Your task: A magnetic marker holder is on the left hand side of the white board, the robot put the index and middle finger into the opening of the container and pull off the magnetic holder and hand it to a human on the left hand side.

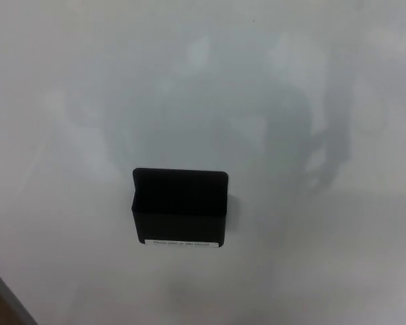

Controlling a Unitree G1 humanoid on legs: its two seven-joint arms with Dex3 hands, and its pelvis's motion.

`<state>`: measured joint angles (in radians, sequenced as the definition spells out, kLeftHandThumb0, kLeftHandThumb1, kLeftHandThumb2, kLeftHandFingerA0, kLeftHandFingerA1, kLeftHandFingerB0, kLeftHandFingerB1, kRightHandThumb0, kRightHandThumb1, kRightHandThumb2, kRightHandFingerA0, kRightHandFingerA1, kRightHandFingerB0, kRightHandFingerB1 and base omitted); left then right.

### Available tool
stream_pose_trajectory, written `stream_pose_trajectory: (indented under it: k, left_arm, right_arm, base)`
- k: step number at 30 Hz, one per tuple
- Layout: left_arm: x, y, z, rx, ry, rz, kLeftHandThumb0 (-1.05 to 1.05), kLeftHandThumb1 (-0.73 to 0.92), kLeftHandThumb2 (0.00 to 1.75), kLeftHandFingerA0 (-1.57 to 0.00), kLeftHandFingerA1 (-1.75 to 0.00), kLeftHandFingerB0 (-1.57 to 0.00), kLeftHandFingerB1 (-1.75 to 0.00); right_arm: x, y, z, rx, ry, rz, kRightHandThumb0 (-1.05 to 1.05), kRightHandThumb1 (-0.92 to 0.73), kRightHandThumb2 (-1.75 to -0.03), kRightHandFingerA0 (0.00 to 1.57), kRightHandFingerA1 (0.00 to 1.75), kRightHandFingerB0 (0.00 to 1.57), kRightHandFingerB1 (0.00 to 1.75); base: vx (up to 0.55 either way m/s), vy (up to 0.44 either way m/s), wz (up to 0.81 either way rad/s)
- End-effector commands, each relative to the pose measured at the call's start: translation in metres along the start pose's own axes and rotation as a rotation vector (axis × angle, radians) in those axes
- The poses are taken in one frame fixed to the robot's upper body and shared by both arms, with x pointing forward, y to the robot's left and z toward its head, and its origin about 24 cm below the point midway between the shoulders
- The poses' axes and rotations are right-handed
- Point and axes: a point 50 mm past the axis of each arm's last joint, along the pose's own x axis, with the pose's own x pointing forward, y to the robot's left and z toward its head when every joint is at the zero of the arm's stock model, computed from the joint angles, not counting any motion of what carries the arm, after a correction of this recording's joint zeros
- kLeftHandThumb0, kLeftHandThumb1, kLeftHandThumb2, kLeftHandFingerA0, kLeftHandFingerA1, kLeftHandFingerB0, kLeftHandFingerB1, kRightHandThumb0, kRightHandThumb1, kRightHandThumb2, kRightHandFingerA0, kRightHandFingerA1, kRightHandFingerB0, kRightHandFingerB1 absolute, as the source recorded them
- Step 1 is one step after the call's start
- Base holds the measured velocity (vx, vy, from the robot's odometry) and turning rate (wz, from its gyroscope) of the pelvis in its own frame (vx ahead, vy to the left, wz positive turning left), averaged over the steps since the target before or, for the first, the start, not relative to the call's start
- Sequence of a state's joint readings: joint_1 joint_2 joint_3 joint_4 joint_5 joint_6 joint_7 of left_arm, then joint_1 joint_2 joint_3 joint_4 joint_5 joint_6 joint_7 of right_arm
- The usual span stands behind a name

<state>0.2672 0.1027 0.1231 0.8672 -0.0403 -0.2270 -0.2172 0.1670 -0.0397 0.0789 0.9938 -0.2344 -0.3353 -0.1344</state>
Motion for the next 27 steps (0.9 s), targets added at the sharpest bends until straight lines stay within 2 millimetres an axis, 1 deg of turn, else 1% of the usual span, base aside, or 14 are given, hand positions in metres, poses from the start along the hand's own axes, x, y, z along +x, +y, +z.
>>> stream_pose_trajectory:
  k: [1,2,5,6,8,9,12,13,16,22,23,24,25,27]
  left_arm:
    - [-0.033,0.015,0.054,0.06,-0.514,-0.109,-0.48,0.57,0.74,-0.37,-0.44,-0.25,-0.4]
    - [-0.037,0.015,0.059,0.084,-0.547,-0.116,-0.37,0.67,0.61,-0.42,-0.35,-0.28,-0.31]
    - [-0.055,0.015,0.087,0.182,-0.683,-0.139,-0.39,0.67,0.61,-0.43,-0.35,-0.26,-0.32]
    - [-0.063,0.015,0.099,0.208,-0.734,-0.152,-0.5,0.67,0.59,-0.37,-0.39,-0.25,-0.39]
    - [-0.083,0.017,0.129,0.258,-0.85,-0.188,-0.35,0.65,0.61,-0.36,-0.34,-0.23,-0.31]
    - [-0.092,0.017,0.141,0.277,-0.894,-0.21,-0.31,0.64,0.6,-0.32,-0.33,-0.22,-0.29]
    - [-0.118,0.014,0.17,0.366,-1.027,-0.251,-0.32,0.63,0.59,-0.28,-0.34,-0.21,-0.29]
    - [-0.13,0.011,0.183,0.426,-1.083,-0.255,-0.36,0.62,0.59,-0.3,-0.33,-0.23,-0.29]
    - [-0.151,0.007,0.201,0.509,-1.143,-0.265,-0.36,0.61,0.58,-0.4,-0.36,-0.27,-0.3]
    - [-0.174,-0.006,0.238,0.665,-1.22,-0.286,-0.39,0.63,0.6,-0.41,-0.38,-0.31,-0.31]
    - [-0.177,-0.008,0.245,0.699,-1.233,-0.281,-0.4,0.62,0.59,-0.43,-0.38,-0.32,-0.31]
    - [-0.18,-0.011,0.253,0.732,-1.245,-0.274,-0.4,0.62,0.59,-0.43,-0.38,-0.32,-0.31]
    - [-0.181,-0.013,0.259,0.771,-1.265,-0.262,-0.39,0.62,0.59,-0.44,-0.4,-0.32,-0.31]
    - [-0.183,-0.018,0.272,0.856,-1.307,-0.238,-0.4,0.62,0.59,-0.41,-0.39,-0.31,-0.31]
  right_arm:
    - [-0.008,0.005,0.031,0.072,-0.366,-0.118,-0.53,-0.67,-0.61,0.81,0.62,0.37,0.43]
    - [-0.009,0.005,0.031,0.071,-0.365,-0.119,-0.55,-0.54,-0.89,0.76,0.7,0.32,0.53]
    - [-0.009,0.005,0.031,0.061,-0.377,-0.126,-0.55,-0.54,-0.89,0.76,0.7,0.32,0.54]
    - [-0.009,0.005,0.031,0.063,-0.38,-0.128,-0.53,-0.54,-0.89,0.76,0.7,0.33,0.54]
    - [-0.007,0.005,0.035,0.068,-0.39,-0.128,-0.53,-0.54,-0.88,0.76,0.7,0.33,0.54]
    - [-0.007,0.005,0.036,0.074,-0.393,-0.128,-0.51,-0.67,-0.61,0.82,0.63,0.39,0.43]
    - [-0.008,0.005,0.035,0.076,-0.397,-0.13,-0.55,-0.54,-0.89,0.78,0.72,0.35,0.55]
    - [-0.008,0.005,0.035,0.07,-0.398,-0.132,-0.53,-0.67,-0.6,0.82,0.65,0.39,0.45]
    - [-0.008,0.005,0.034,0.069,-0.397,-0.129,-0.54,-0.67,-0.6,0.82,0.65,0.4,0.45]
    - [-0.009,0.006,0.034,0.067,-0.405,-0.127,-0.52,-0.66,-0.61,0.83,0.63,0.39,0.44]
    - [-0.008,0.007,0.035,0.069,-0.405,-0.126,-0.56,-0.53,-0.88,0.78,0.72,0.35,0.55]
    - [-0.008,0.007,0.036,0.069,-0.407,-0.126,-0.56,-0.53,-0.88,0.78,0.72,0.35,0.55]
    - [-0.007,0.007,0.038,0.062,-0.416,-0.125,-0.53,-0.67,-0.6,0.82,0.65,0.38,0.46]
    - [-0.006,0.008,0.04,0.051,-0.427,-0.127,-0.52,-0.67,-0.6,0.82,0.64,0.39,0.45]
  base:
    - [0.0,0.0,0.0]
    - [0.0,0.0,0.0]
    - [0.0,0.0,0.0]
    - [0.0,0.0,0.0]
    - [0.0,0.0,0.0]
    - [0.0,0.0,0.0]
    - [0.0,0.0,0.0]
    - [0.0,0.0,0.0]
    - [0.0,0.0,0.0]
    - [0.0,0.0,0.0]
    - [0.0,0.0,0.0]
    - [0.0,0.0,0.0]
    - [0.0,0.0,0.0]
    - [0.0,0.0,0.0]
